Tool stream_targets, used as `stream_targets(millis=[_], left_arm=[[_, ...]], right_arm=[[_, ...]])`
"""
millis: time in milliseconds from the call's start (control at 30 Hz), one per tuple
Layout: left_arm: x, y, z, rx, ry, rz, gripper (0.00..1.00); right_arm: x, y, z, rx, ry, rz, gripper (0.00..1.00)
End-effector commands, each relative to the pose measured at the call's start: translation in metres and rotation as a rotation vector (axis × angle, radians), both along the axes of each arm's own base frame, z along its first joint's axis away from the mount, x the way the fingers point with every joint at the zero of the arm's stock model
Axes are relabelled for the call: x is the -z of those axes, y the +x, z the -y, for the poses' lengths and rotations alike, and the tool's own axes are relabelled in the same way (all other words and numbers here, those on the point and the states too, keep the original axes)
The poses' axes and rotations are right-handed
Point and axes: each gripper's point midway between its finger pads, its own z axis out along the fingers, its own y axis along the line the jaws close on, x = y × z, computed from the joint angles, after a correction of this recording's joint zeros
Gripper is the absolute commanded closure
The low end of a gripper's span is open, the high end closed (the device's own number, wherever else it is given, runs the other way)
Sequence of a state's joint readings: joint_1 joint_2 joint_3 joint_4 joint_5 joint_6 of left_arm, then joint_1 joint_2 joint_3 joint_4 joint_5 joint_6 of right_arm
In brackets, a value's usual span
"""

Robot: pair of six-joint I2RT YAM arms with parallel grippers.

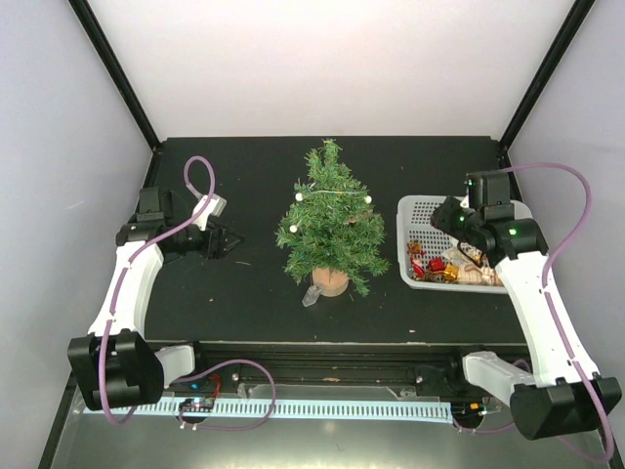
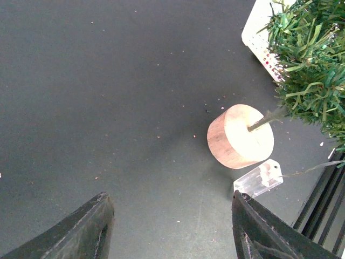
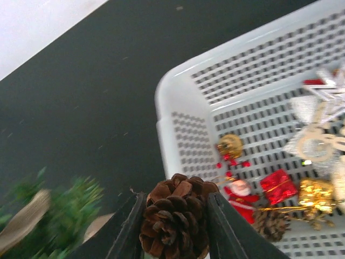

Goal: Decorate the small christmas tree

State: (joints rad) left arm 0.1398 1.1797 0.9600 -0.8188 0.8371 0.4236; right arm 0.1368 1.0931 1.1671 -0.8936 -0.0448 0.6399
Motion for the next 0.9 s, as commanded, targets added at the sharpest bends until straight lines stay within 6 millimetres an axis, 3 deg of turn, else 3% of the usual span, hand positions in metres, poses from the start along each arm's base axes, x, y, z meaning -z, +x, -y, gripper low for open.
stream_targets(millis=[0, 167, 433, 867], left_arm=[[-0.02, 0.0, 0.0, 0.008, 0.022, 0.056, 0.39], [-0.02, -0.002, -0.001, 0.005, 0.035, 0.055, 0.39], [-0.02, -0.002, -0.002, -0.002, 0.038, 0.054, 0.39], [-0.019, -0.002, -0.002, -0.006, 0.035, 0.052, 0.39]], right_arm=[[-0.03, -0.023, -0.041, -0.207, 0.007, 0.058, 0.68], [-0.055, -0.051, -0.077, -0.37, 0.048, 0.127, 0.66], [-0.058, -0.077, -0.104, -0.518, 0.148, 0.138, 0.64], [-0.045, -0.078, -0.14, -0.594, 0.146, 0.11, 0.63]])
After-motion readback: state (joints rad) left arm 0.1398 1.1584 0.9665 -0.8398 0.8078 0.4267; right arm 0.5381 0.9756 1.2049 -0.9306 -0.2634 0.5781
